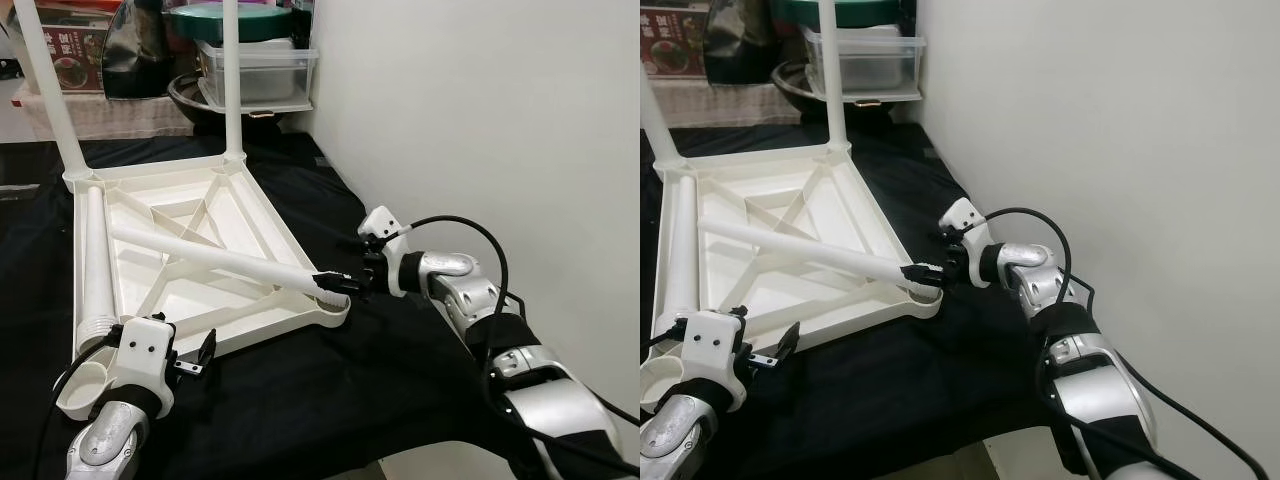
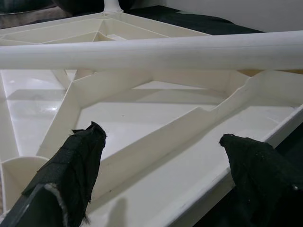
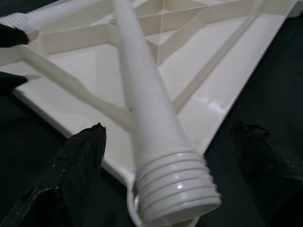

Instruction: Building children table

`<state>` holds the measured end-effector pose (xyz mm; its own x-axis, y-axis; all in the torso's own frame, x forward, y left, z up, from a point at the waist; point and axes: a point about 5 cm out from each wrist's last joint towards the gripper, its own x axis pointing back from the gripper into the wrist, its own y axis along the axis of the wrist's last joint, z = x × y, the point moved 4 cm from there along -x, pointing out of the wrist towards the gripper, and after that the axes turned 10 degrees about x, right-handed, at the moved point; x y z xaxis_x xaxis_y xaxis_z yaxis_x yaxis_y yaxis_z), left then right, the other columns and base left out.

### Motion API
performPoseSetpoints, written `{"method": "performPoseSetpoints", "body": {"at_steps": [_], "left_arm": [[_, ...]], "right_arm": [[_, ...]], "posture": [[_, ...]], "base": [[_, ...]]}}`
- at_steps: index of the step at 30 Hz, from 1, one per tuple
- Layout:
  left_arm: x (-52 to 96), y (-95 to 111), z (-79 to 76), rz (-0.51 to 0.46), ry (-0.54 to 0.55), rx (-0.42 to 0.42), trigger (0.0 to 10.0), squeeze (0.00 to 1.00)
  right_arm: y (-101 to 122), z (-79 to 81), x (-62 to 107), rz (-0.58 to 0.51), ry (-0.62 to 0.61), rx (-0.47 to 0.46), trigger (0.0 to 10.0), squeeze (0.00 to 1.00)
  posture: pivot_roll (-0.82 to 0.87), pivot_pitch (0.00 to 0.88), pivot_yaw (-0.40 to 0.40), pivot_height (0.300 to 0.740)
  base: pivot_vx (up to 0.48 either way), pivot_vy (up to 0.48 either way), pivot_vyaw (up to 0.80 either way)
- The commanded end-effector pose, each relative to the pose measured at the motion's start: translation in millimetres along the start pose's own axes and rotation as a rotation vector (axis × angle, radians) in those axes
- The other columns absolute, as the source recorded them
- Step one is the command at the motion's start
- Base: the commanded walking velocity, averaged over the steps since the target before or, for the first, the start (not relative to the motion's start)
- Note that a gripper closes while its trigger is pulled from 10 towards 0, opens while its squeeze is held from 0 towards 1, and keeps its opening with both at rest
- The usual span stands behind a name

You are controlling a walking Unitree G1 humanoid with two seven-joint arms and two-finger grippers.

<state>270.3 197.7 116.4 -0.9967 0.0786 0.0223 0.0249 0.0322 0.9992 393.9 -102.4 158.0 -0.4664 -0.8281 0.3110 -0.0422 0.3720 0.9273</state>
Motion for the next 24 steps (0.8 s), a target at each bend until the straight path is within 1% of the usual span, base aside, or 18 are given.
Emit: {"method": "performPoseSetpoints", "body": {"at_steps": [1,4,8,11,15,18,23,24], "left_arm": [[0.0,0,-2.5,-0.004,-0.001,0.012,10.0,0.0],[0.5,-2,-3.3,-0.001,-0.003,0.013,10.0,0.0],[0.6,-2,-3.5,-0.001,-0.004,0.013,10.0,0.0],[-0.4,-2,-2.1,-0.001,-0.005,0.009,10.0,0.0],[-2.0,-2,-3.3,-0.003,-0.008,0.008,10.0,0.0],[-2.3,-2,-4.5,-0.004,-0.01,0.01,10.0,0.0],[-0.6,-2,-4.0,-0.004,-0.006,0.009,10.0,0.0],[-0.6,-2,-4.0,-0.004,-0.006,0.009,10.0,0.0]], "right_arm": [[2,1.4,2.3,-0.018,0.04,-0.031,10.0,0.0],[-8,3.6,-3.5,0.013,0.017,-0.014,10.0,0.0],[-10,3.2,-4.8,0.018,0.01,-0.013,10.0,0.0],[-14,0.8,-10.6,0.036,-0.046,0.001,10.0,0.0],[-17,-1.2,-14.8,0.071,-0.092,0.029,10.0,0.0],[-21,1.9,-16.9,0.085,-0.082,0.024,10.0,0.0],[-36,13.1,-18.6,0.119,-0.037,0.008,10.0,0.0],[-36,13.1,-18.6,0.119,-0.037,0.008,10.0,0.0]], "posture": [[0.18,0.0,-0.132,0.74],[0.18,0.0,-0.13,0.74],[0.18,0.0,-0.13,0.74],[0.18,0.0,-0.127,0.74],[0.19,0.0,-0.131,0.74],[0.19,0.0,-0.133,0.74],[0.2,0.0,-0.14,0.74],[0.2,0.0,-0.14,0.74]], "base": [[0.0,0.0,0.0],[0.0,0.0,0.0],[0.0,0.0,0.0],[0.0,0.0,0.0],[0.0,0.0,0.0],[0.0,0.0,0.0],[0.0,0.0,0.0],[0.0,0.0,0.0]]}}
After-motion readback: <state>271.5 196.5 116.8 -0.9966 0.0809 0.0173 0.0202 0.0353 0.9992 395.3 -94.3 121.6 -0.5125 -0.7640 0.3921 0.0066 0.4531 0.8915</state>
